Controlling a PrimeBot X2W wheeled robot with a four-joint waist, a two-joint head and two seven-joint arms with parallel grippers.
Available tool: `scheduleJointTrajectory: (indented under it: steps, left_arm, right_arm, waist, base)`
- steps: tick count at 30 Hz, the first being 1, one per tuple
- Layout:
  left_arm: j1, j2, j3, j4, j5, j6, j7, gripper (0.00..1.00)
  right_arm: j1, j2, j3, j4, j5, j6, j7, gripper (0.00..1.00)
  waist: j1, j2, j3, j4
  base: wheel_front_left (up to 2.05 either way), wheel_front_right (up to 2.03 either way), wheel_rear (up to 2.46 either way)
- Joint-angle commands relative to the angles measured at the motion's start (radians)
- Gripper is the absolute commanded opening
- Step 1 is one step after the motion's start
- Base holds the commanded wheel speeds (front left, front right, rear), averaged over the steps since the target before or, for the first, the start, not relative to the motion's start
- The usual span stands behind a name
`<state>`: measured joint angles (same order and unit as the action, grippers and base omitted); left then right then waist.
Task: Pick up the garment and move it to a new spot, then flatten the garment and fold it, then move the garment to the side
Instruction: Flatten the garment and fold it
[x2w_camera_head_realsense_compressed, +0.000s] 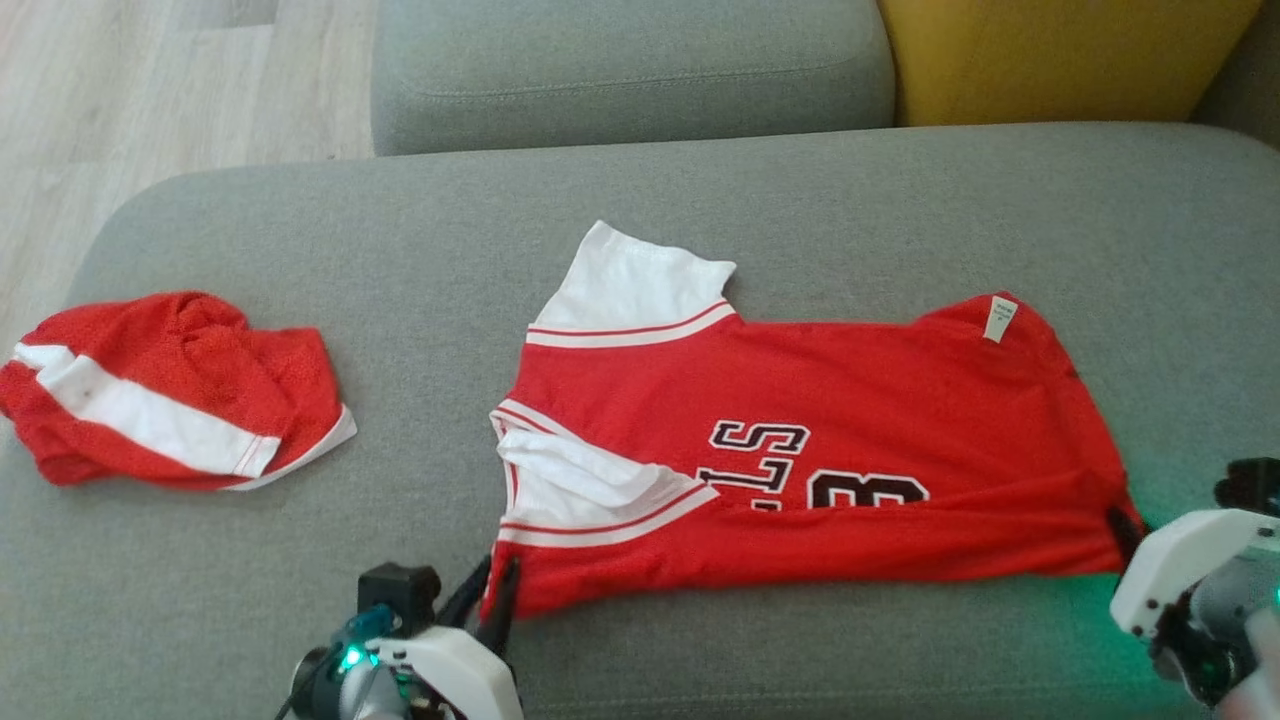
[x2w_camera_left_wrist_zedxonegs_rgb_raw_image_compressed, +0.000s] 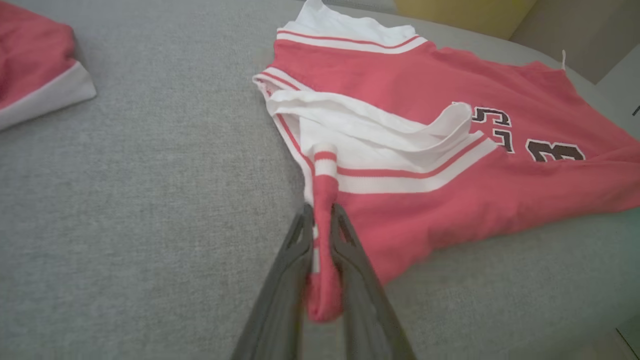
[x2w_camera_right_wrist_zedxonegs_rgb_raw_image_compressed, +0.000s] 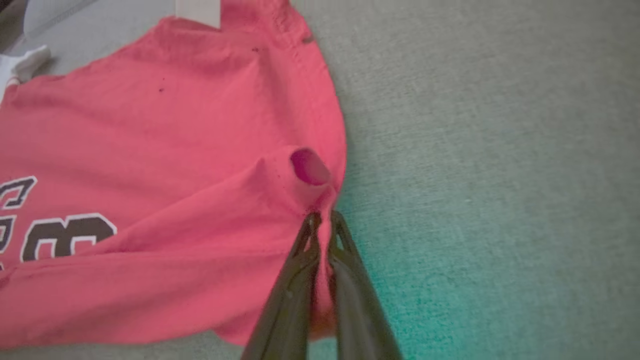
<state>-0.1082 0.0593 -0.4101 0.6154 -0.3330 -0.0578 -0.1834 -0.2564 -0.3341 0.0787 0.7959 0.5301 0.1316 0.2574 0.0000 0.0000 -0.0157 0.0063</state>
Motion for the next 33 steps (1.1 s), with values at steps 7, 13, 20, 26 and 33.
scheduleJointTrajectory:
  steps: [7, 13, 20, 26, 33]
  left_arm:
    - [-0.041, 0.029, 0.058, -0.078, -0.013, 0.042, -0.021, 1.00]
    - [-0.109, 0.037, 0.107, -0.150, -0.029, 0.061, -0.054, 1.00]
    - [-0.260, 0.058, 0.125, -0.167, -0.024, 0.048, -0.044, 1.00]
    - [-0.488, 0.114, 0.117, -0.087, -0.019, -0.001, 0.085, 1.00]
    - [-0.729, 0.204, 0.085, 0.057, -0.032, -0.057, 0.270, 1.00]
  right_arm:
    - [-0.004, 0.031, -0.087, -0.162, -0.054, -0.001, -0.131, 1.00]
    - [-0.010, 0.076, -0.108, -0.305, -0.103, -0.001, -0.225, 1.00]
    - [-0.074, 0.108, -0.087, -0.395, -0.141, -0.001, -0.272, 1.00]
    - [-0.184, 0.139, -0.019, -0.427, -0.162, -0.001, -0.279, 1.00]
    - [-0.302, 0.171, 0.057, -0.426, -0.164, -0.001, -0.299, 1.00]
  waist:
    - [0.0000, 0.0000, 0.018, -0.024]
    - [0.0000, 0.0000, 0.071, -0.053]
    - [0.0000, 0.0000, 0.167, -0.106]
    - [0.0000, 0.0000, 0.275, -0.185]
    - [0.0000, 0.0000, 0.371, -0.274]
  base:
    - [0.00, 0.00, 0.00]
    - [0.00, 0.00, 0.00]
    - [0.00, 0.00, 0.00]
    - [0.00, 0.00, 0.00]
    - [0.00, 0.00, 0.00]
